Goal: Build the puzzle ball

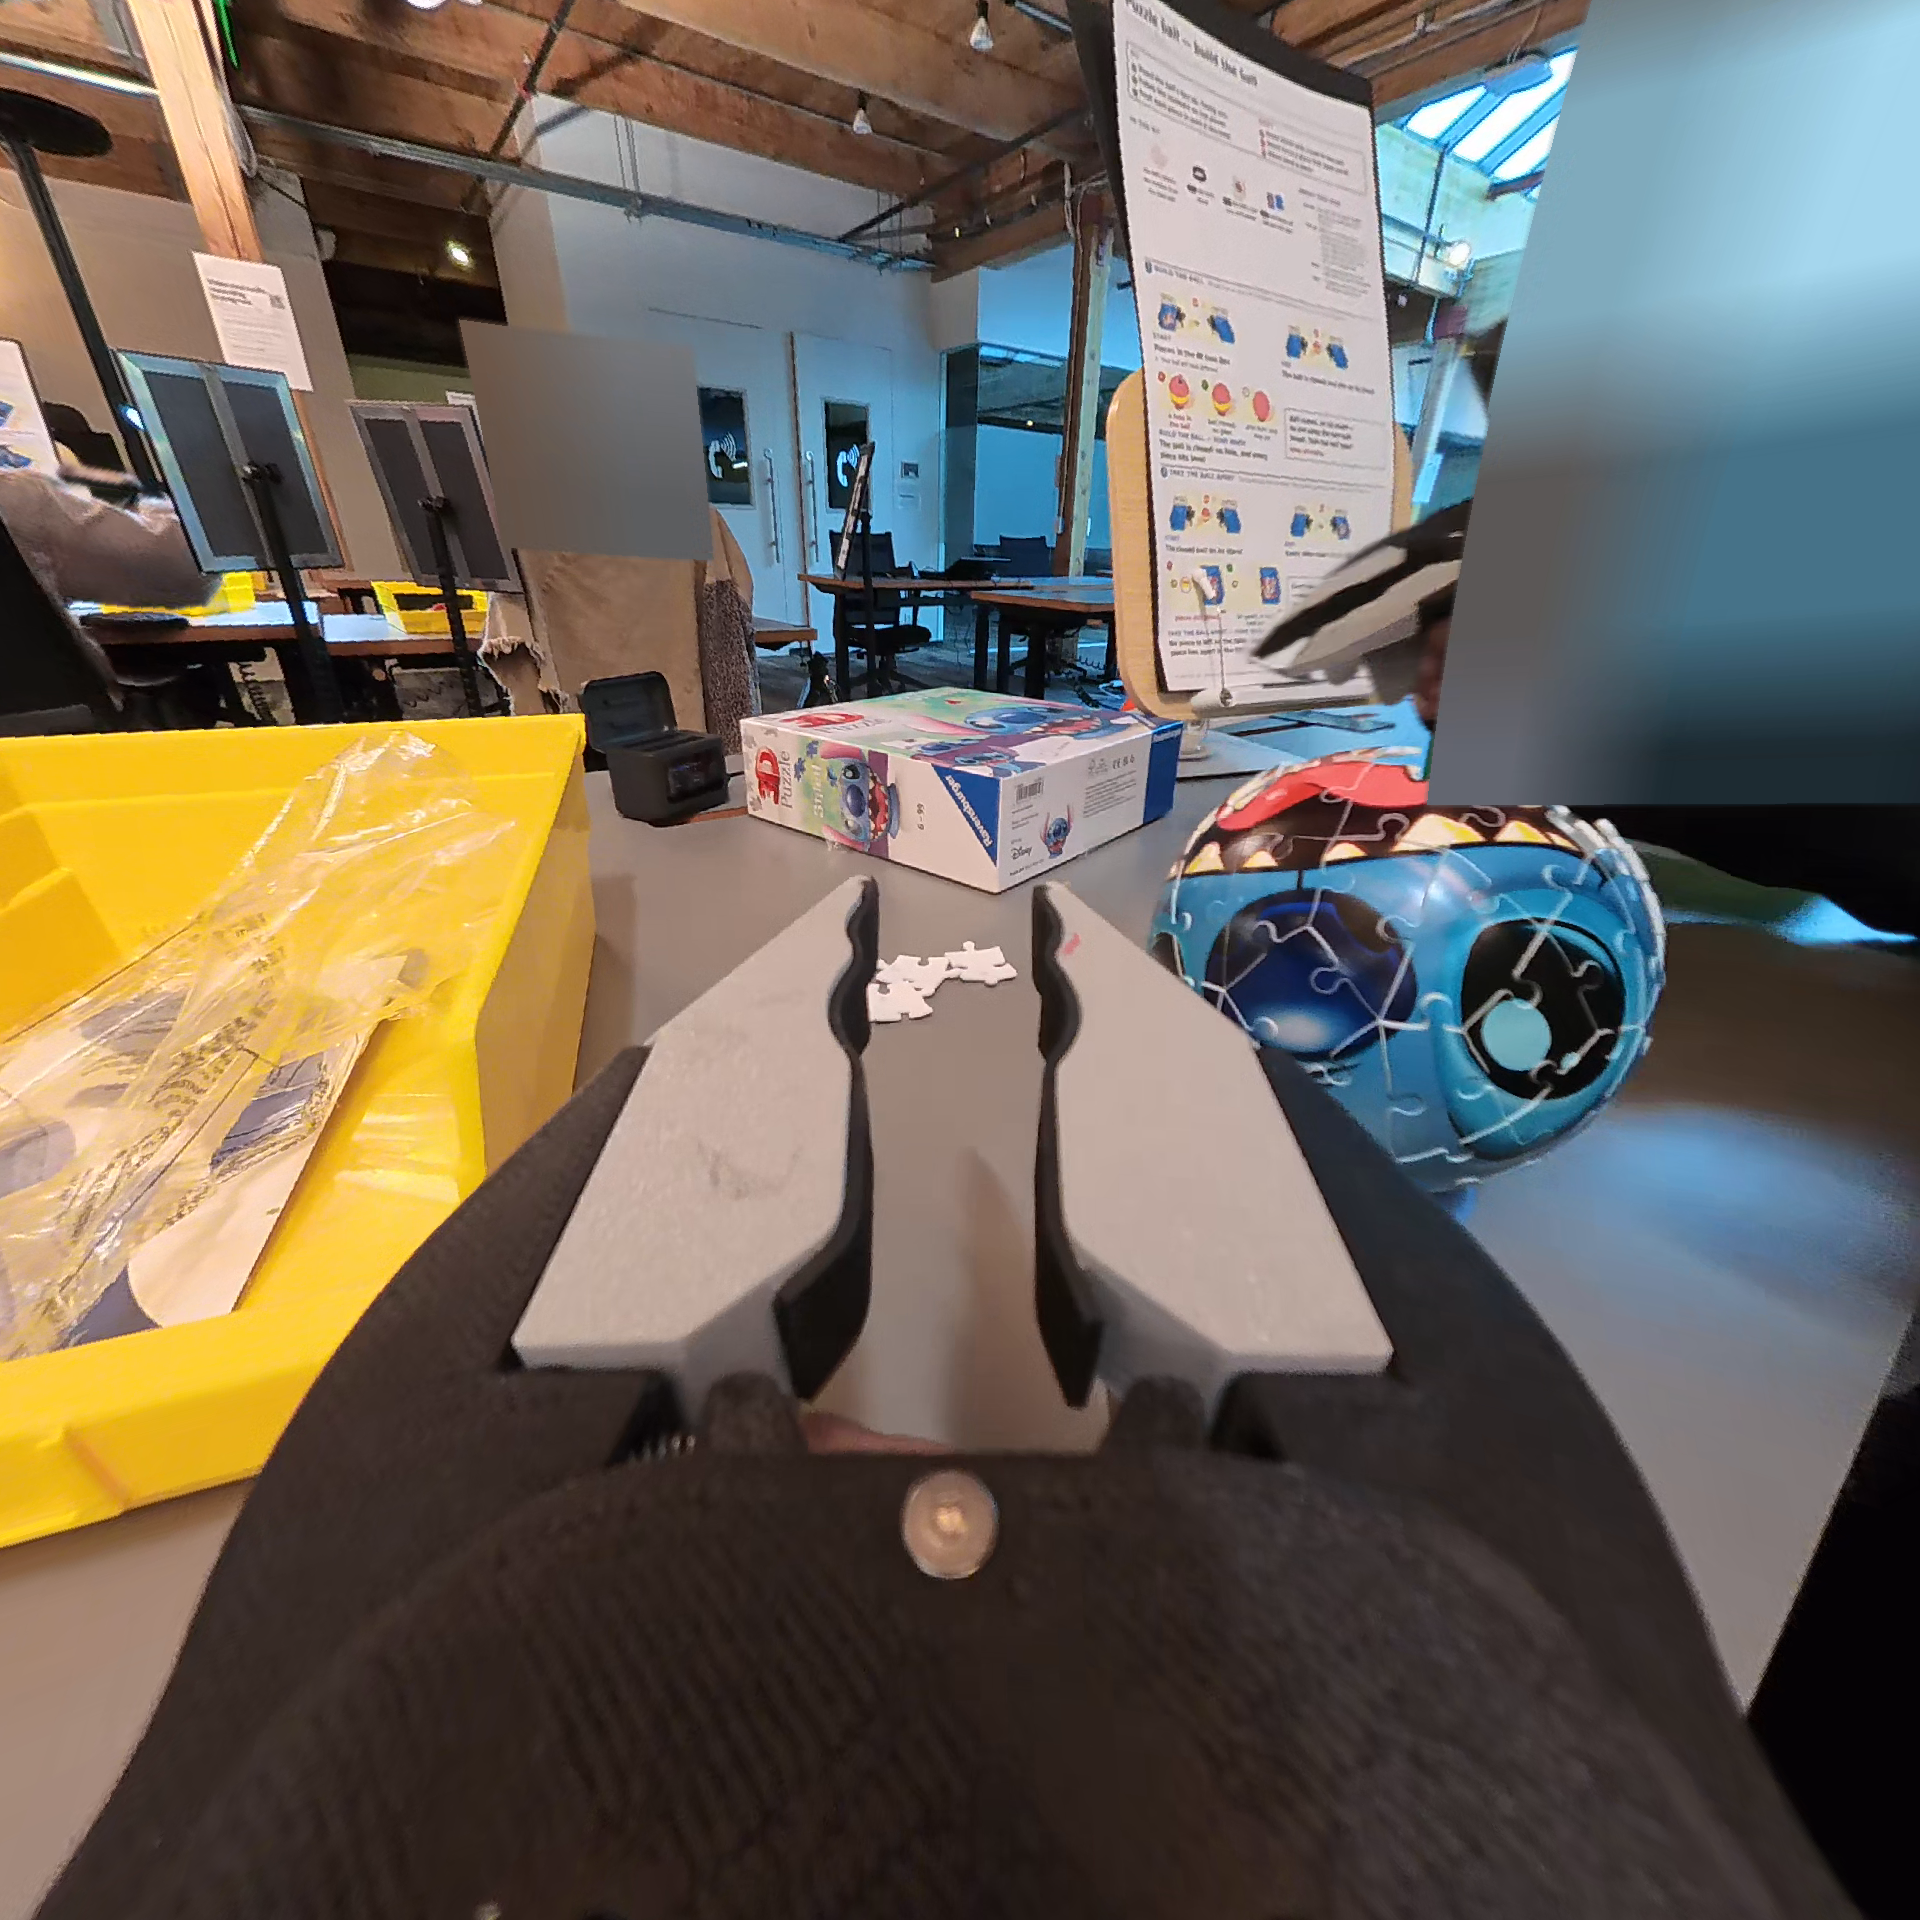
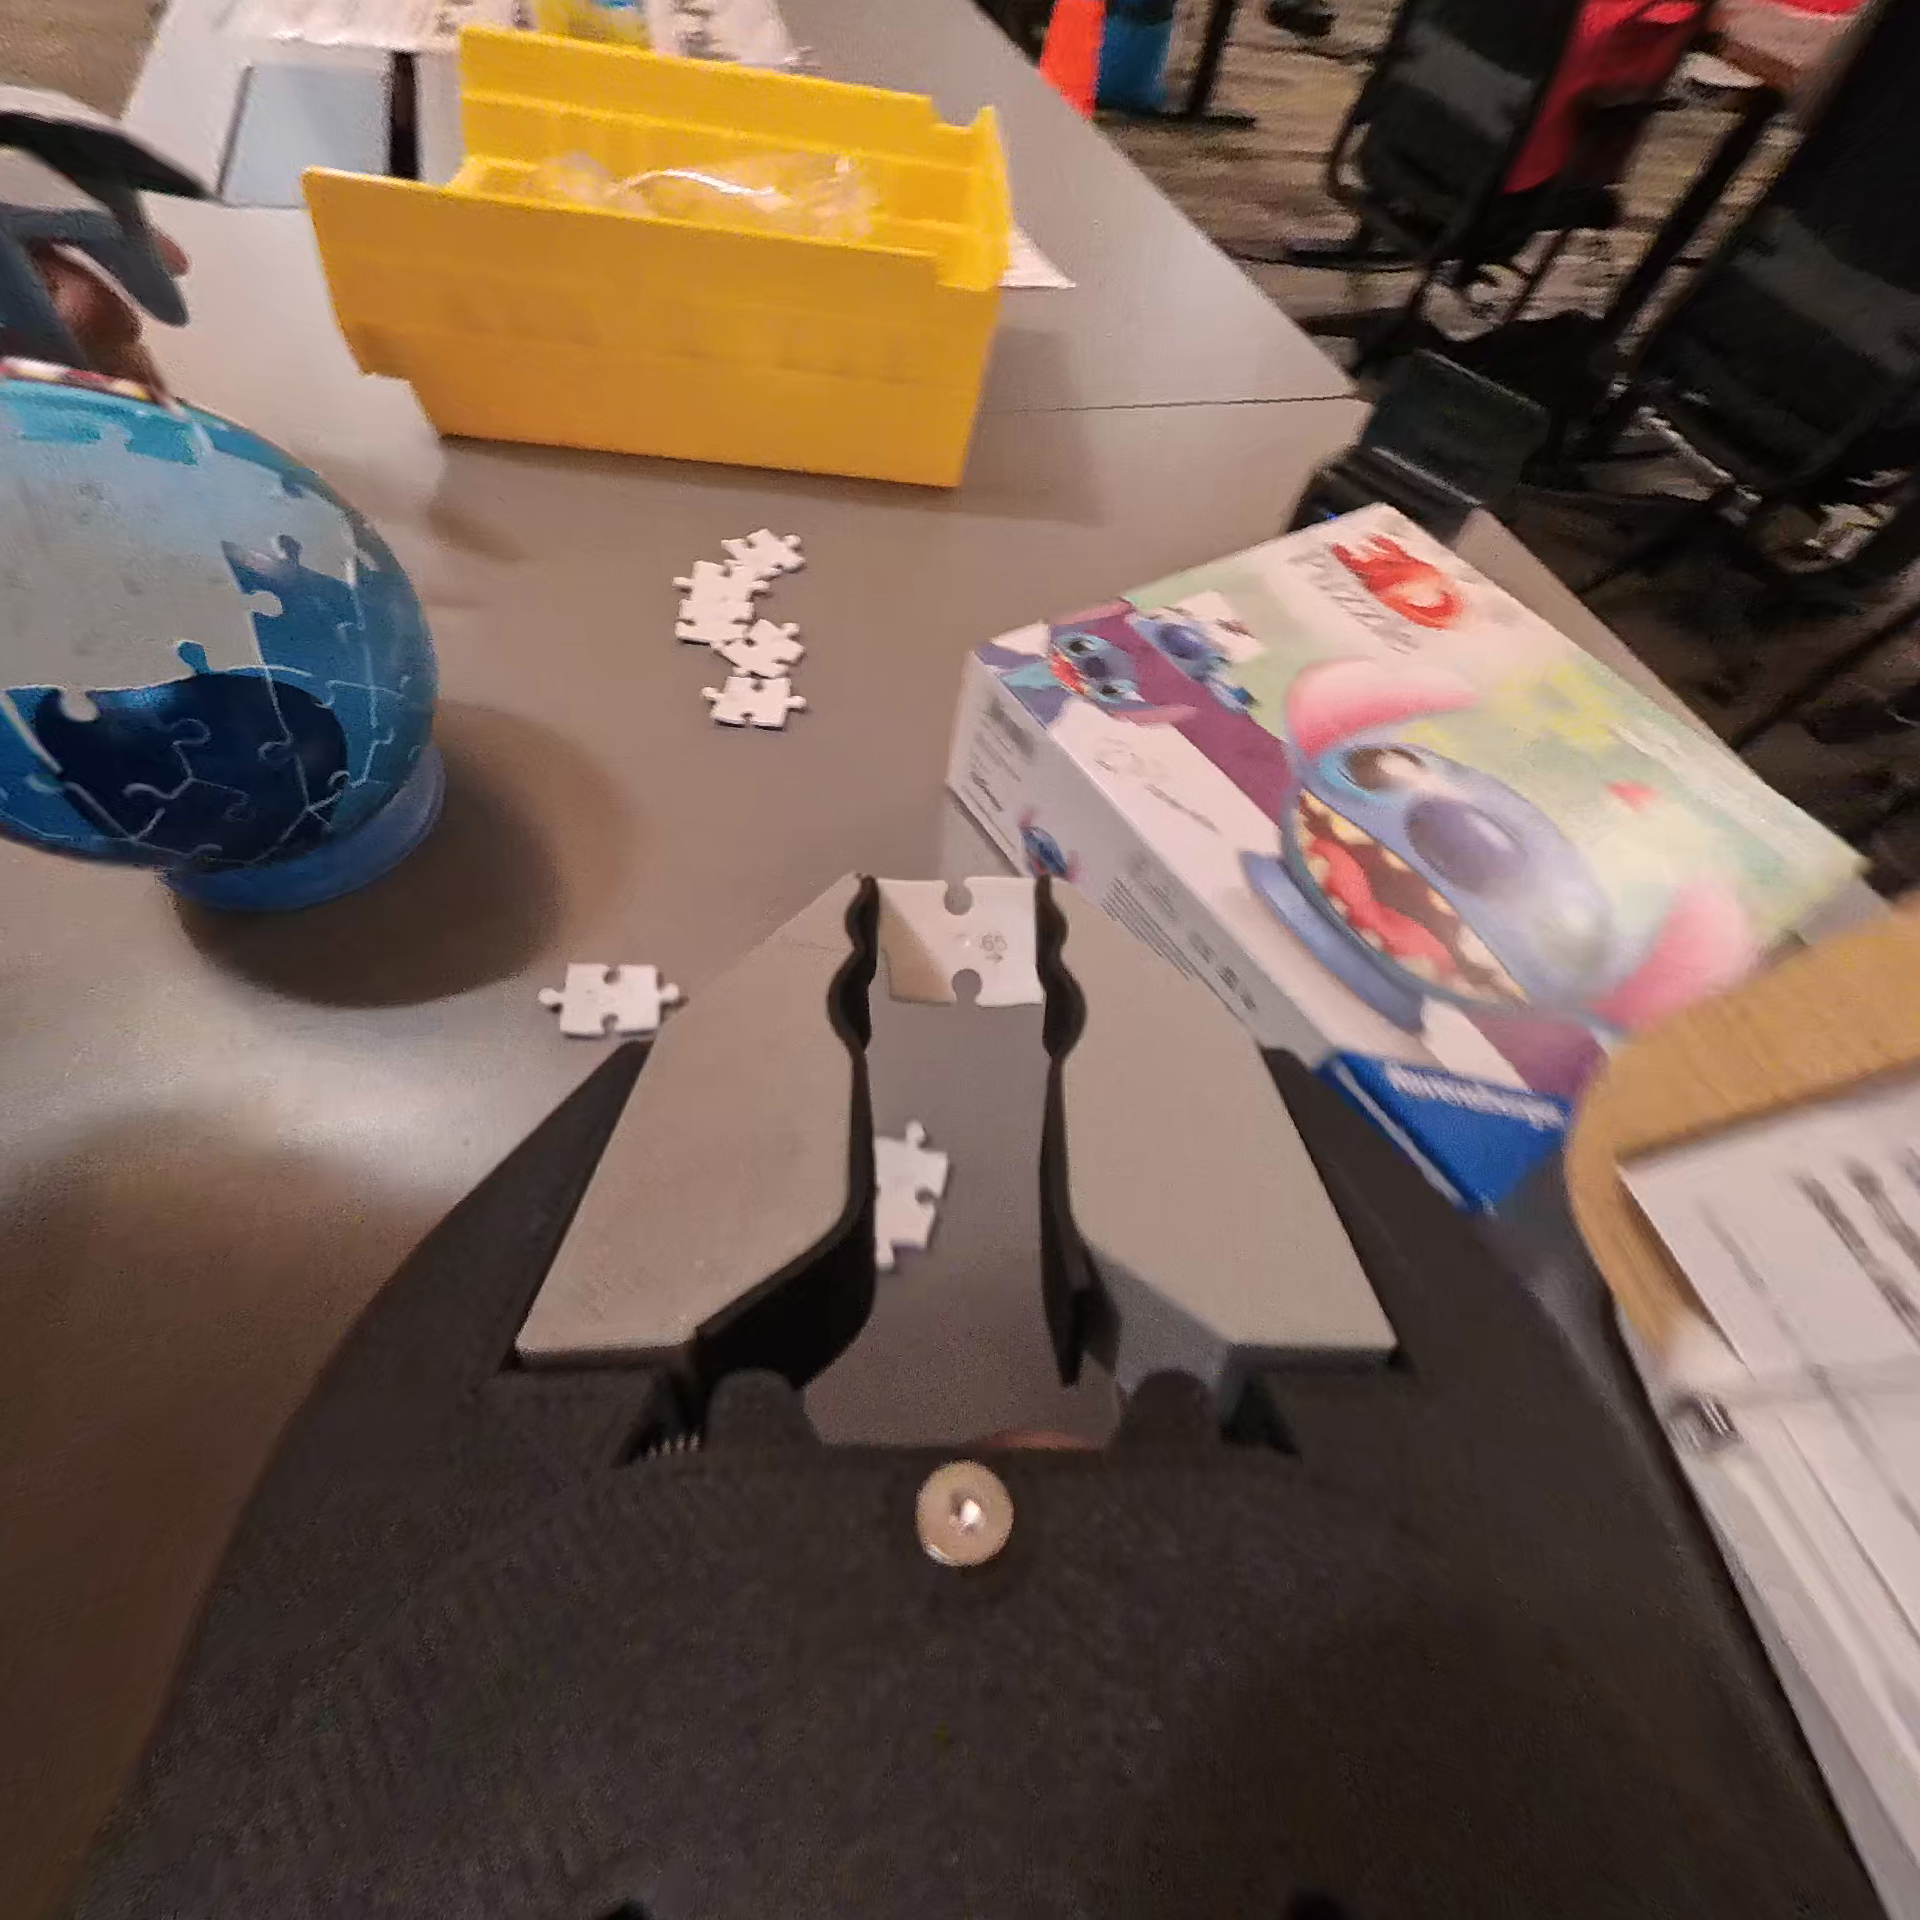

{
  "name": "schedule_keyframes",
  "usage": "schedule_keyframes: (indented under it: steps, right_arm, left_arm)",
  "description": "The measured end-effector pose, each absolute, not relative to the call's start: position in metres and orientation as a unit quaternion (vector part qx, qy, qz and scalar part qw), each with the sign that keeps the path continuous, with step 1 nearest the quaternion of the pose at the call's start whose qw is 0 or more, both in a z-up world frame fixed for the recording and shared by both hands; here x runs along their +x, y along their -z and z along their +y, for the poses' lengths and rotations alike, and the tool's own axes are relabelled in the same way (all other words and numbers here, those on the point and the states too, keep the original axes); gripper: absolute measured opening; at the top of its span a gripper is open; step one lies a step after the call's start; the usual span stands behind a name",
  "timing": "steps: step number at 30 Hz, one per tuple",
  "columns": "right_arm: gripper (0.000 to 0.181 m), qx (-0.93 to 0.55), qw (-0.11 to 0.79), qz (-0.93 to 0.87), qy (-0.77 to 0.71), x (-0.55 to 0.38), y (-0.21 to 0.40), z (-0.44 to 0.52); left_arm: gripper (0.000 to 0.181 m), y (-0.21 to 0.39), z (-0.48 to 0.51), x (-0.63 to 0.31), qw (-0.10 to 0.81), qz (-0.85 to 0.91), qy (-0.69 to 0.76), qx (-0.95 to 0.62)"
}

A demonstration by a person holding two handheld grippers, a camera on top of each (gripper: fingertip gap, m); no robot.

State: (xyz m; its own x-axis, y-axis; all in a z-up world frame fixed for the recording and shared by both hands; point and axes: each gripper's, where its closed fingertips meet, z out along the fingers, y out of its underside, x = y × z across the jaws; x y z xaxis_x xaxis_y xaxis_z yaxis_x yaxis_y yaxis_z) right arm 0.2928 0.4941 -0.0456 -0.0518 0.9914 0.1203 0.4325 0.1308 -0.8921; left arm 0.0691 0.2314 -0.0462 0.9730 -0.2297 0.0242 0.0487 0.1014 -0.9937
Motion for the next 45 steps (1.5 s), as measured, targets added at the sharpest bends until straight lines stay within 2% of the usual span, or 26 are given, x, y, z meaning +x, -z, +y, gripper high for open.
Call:
schedule_keyframes:
  steps: [11,16,20,24,27,31,45]
  right_arm:
    - [0.027,-0.588,0.398,-0.592,-0.381,0.376,0.063,0.448]
    - [0.027,-0.575,0.387,-0.605,-0.392,0.380,0.077,0.421]
    - [0.027,-0.548,0.376,-0.618,-0.420,0.374,0.075,0.395]
    - [0.027,-0.522,0.371,-0.640,-0.425,0.367,0.076,0.368]
    - [0.027,-0.513,0.363,-0.649,-0.429,0.364,0.082,0.356]
    - [0.027,-0.513,0.346,-0.652,-0.439,0.362,0.089,0.351]
    - [0.027,-0.508,0.342,-0.650,-0.449,0.359,0.092,0.349]
  left_arm:
    - [0.028,0.042,0.187,0.097,0.736,0.068,0.121,-0.663]
    - [0.026,0.042,0.144,0.197,0.673,0.149,0.233,-0.686]
    - [0.028,0.067,0.147,0.291,0.603,0.182,0.310,-0.712]
    - [0.032,0.100,0.182,0.351,0.563,0.231,0.253,-0.752]
    - [0.033,0.102,0.204,0.377,0.556,0.260,0.241,-0.752]
    - [0.032,0.091,0.224,0.391,0.552,0.248,0.282,-0.745]
    - [0.033,0.110,0.251,0.397,0.536,0.264,0.249,-0.762]
